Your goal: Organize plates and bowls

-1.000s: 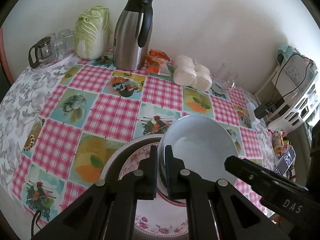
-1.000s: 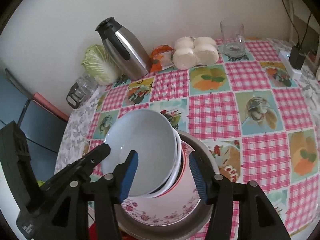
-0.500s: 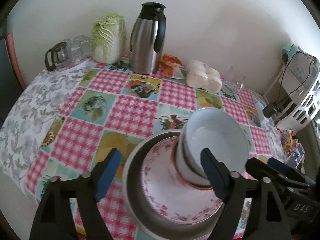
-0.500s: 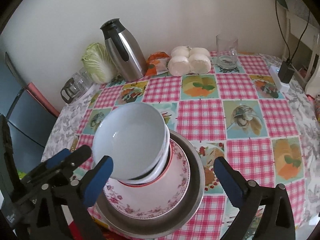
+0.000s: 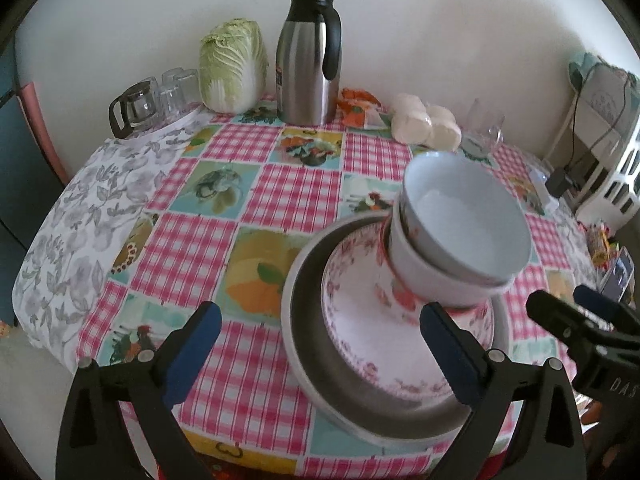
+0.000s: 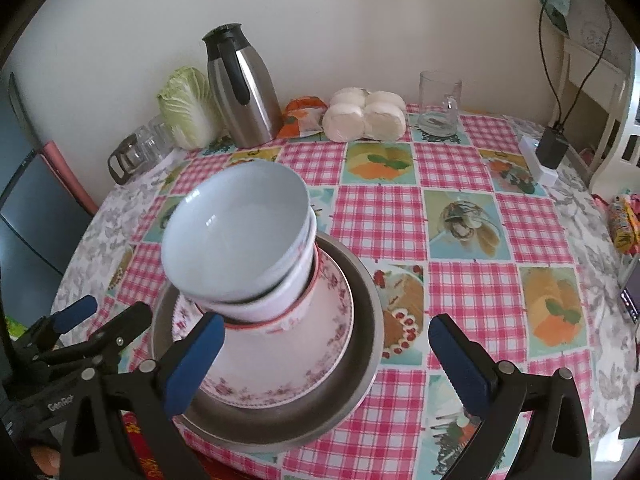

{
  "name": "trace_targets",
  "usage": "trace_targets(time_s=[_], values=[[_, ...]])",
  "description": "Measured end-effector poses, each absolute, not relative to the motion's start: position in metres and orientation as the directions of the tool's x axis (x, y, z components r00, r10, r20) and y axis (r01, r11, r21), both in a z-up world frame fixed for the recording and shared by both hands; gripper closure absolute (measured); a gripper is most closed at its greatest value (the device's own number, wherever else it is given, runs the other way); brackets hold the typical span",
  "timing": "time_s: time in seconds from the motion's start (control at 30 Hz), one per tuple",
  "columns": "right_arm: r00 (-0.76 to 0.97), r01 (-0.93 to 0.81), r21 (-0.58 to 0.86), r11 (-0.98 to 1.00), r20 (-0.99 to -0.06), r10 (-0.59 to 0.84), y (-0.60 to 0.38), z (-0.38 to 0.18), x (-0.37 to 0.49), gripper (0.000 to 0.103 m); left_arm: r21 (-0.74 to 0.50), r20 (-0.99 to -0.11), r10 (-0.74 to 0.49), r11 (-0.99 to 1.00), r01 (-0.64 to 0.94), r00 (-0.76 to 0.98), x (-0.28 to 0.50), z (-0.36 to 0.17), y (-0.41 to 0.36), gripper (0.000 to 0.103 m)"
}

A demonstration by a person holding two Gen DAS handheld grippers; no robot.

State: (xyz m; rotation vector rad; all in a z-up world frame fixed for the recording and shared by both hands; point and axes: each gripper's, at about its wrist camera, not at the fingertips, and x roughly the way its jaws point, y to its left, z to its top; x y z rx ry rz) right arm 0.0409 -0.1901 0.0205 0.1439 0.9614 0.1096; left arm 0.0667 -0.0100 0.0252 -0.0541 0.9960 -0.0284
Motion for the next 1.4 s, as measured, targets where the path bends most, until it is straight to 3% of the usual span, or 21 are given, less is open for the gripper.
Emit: trace_targets(time_s=[1.4], values=[[0.538,0.012,0.094,0.996,-0.840,0.073,-0.198,-0.001,-0.006,0.000,0.019,-0.903,0.003,0.999,0.033,0.429,0.031,0.005,-0.014,0.004]])
